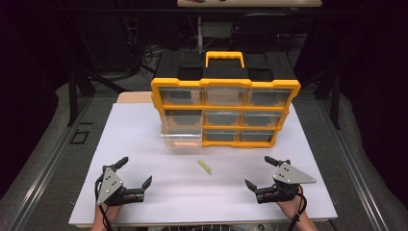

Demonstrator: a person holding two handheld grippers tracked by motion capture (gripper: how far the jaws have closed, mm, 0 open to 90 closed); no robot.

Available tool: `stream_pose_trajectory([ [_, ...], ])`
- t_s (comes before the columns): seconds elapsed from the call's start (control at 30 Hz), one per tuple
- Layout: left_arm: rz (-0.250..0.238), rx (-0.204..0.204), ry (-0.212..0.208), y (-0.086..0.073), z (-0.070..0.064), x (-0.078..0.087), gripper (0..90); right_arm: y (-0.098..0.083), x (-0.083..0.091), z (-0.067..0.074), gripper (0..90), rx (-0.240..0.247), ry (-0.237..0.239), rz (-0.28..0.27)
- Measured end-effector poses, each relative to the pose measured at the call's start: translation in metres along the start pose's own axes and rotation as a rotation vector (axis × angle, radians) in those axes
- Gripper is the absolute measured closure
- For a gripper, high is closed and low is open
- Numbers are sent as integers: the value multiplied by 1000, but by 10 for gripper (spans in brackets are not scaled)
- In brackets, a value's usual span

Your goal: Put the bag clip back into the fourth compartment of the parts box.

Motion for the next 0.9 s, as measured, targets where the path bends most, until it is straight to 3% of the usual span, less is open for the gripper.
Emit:
stream_pose_trajectory([
  [0.37,1,3,-1,0,0,1,1,7,-23,4,0,-3,25,76],
  [0.67,-3,3,-1,0,1,2,1,13,-42,5,0,-32,51,114],
  [0.9,-2,2,0,0,2,1,1,14,-56,8,0,-46,68,174],
])
Point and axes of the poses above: each handheld gripper's, and its own axes: x roughly backward along the jaws, y roughly out of its top, z roughly to its left, the point moved 1 cm from there along -x, roughly forward along the jaws, and after that the axes turned 8 degrees about y, right-handed, at the moved point
